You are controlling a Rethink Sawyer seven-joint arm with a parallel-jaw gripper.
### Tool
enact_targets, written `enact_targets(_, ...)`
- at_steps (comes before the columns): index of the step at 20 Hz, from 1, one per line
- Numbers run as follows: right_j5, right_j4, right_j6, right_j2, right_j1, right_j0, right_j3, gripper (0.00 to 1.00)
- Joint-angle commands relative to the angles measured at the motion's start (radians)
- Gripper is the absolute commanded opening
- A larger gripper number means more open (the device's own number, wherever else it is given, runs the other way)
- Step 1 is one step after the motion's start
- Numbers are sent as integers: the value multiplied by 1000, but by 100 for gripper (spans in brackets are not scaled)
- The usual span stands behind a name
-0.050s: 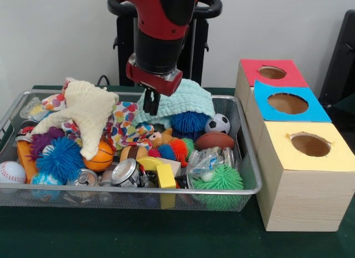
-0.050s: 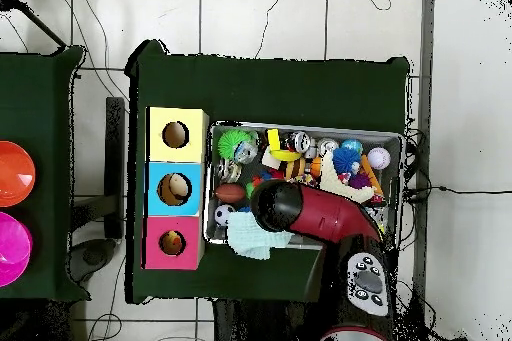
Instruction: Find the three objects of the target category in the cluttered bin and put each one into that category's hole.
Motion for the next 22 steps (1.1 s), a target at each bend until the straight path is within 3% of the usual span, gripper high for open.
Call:
enact_targets(1, -81, 46, 188, 36, 37, -36, 5, 0)
enact_targets(2, -97, 50, 187, 45, 35, -44, 13, 100)
enact_targets(8, -158, 67, 208, 64, 40, -52, 46, 100)
enact_targets(22, -188, 131, 254, 45, 56, -2, 69, 100)
